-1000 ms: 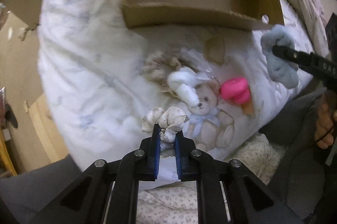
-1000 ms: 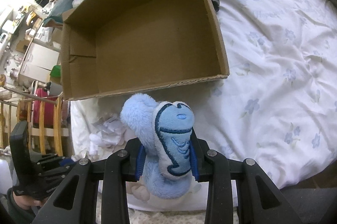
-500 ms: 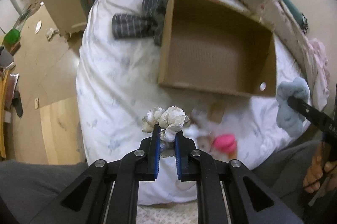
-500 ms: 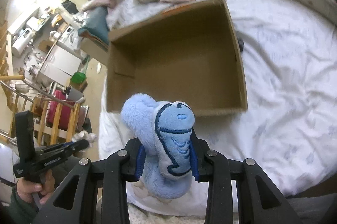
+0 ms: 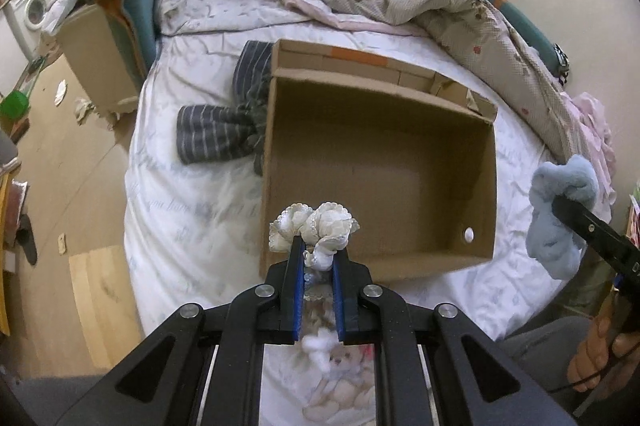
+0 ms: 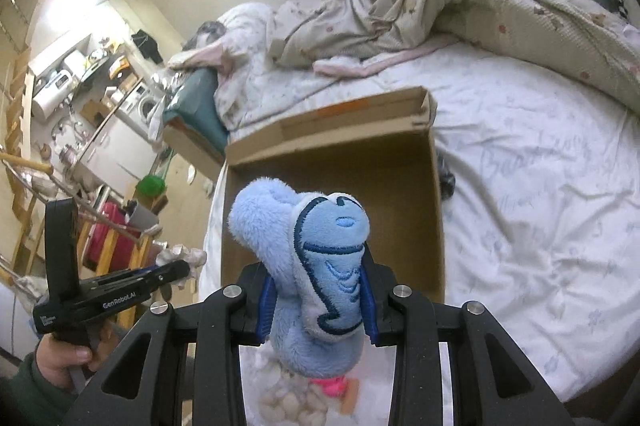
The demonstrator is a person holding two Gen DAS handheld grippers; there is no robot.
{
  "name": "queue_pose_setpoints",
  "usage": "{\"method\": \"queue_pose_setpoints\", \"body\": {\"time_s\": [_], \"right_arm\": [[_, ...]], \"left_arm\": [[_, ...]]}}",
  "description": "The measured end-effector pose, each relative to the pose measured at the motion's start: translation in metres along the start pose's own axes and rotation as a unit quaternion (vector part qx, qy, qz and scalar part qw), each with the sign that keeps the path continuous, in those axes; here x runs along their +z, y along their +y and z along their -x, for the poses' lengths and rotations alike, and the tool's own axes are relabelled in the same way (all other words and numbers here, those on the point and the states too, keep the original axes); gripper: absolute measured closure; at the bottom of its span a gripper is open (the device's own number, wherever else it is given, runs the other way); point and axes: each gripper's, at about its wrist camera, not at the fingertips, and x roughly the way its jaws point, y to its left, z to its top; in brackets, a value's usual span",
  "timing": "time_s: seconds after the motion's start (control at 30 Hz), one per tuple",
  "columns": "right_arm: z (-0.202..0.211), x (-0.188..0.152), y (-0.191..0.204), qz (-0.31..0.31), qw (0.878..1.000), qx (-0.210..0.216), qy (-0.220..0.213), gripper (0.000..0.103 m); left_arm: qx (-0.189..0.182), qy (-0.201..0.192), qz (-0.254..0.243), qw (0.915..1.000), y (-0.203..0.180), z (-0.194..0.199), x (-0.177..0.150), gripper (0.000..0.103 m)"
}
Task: Organize soft objects
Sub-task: 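Carry the white scrunchie and blue plush toy over the cardboard box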
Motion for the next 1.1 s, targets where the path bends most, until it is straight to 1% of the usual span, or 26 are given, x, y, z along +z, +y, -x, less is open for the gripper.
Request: {"method": "queue_pose_setpoints", "body": {"time_s": [0.1, 0.2, 0.37, 0.43, 0.57, 0.67, 0.8, 0.97, 1.1], "right_arm": [[-0.011, 0.005, -0.007, -0.005, 1.0, -0.004, -0.008, 0.067], [-0.027, 0.005, -0.016, -0.015, 1.0, -0.009, -0.006, 0.067], [-0.062, 0.0, -0.032, -0.032, 0.999, -0.018, 0.021, 0.066], [-0.072, -0.001, -0.034, -0.036, 0.999, -0.021, 0.03, 0.066], [-0.087, -0.004, -0.032, -0.024, 0.998, -0.03, 0.043, 0.066], [-0.098, -0.008, -0.033, -0.02, 0.997, -0.035, 0.06, 0.065], [-0.112, -0.013, -0.034, -0.014, 0.995, -0.042, 0.085, 0.064], [-0.126, -0.02, -0.037, -0.018, 0.992, -0.05, 0.113, 0.063], [-0.134, -0.022, -0.036, -0.009, 0.99, -0.066, 0.125, 0.062]], "left_arm": [[0.002, 0.0, -0.01, 0.9999, -0.005, -0.012, 0.009, 0.092], [-0.001, 0.001, -0.008, 1.0, -0.008, -0.028, 0.015, 0.092], [0.0, 0.005, -0.023, 0.9997, -0.019, -0.058, 0.018, 0.092], [-0.006, 0.008, -0.023, 0.9997, -0.02, -0.069, 0.015, 0.092], [-0.005, 0.009, -0.03, 0.9995, -0.023, -0.086, 0.013, 0.092], [-0.002, 0.006, -0.03, 0.9995, -0.021, -0.094, 0.011, 0.092], [0.001, 0.016, -0.027, 0.9995, -0.018, -0.102, 0.006, 0.092], [0.006, 0.022, -0.038, 0.999, -0.02, -0.107, 0.003, 0.091], [0.004, 0.028, -0.026, 0.9993, -0.016, -0.109, 0.004, 0.091]]}}
